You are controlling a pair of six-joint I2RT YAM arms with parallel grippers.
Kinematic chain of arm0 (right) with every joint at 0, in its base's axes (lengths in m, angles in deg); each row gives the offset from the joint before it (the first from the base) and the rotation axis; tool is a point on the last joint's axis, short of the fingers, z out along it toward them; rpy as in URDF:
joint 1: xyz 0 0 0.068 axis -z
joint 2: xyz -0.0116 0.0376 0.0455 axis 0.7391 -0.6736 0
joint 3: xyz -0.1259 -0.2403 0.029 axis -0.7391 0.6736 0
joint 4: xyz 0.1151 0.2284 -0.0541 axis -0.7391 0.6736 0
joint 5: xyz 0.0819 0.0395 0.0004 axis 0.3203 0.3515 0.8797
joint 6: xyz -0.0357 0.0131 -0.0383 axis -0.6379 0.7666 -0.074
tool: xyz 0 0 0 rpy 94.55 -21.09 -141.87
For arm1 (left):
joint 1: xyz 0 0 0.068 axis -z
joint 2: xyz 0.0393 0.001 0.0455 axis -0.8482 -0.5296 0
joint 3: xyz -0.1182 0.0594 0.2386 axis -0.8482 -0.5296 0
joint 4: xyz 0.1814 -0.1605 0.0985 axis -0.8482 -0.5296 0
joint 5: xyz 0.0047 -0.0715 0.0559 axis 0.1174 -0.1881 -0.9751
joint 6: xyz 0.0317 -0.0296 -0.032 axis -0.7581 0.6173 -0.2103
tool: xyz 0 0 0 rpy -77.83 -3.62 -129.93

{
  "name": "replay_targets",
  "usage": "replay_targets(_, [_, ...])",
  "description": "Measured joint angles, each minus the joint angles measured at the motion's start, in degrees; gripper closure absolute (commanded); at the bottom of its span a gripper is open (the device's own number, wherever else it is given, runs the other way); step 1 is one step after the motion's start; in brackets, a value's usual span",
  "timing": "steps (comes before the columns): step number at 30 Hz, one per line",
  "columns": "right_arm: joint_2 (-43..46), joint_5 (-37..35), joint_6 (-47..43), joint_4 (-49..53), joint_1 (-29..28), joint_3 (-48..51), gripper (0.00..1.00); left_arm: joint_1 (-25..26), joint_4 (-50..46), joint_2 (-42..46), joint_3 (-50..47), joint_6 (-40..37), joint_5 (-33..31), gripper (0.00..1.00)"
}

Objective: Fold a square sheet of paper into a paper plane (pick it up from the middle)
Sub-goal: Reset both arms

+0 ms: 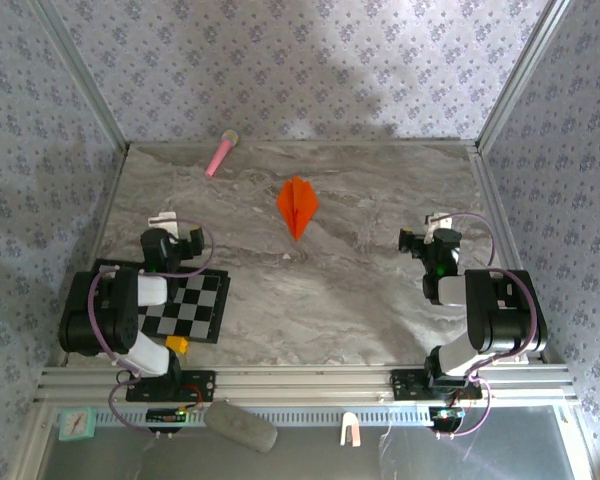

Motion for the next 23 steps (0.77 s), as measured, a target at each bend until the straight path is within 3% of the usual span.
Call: replay_targets(23, [0.0, 0.0, -0.02, 0.0, -0.04, -0.35, 0.0, 0.66, -0.61, -0.04, 1.03, -0.44, -0.02, 0.0])
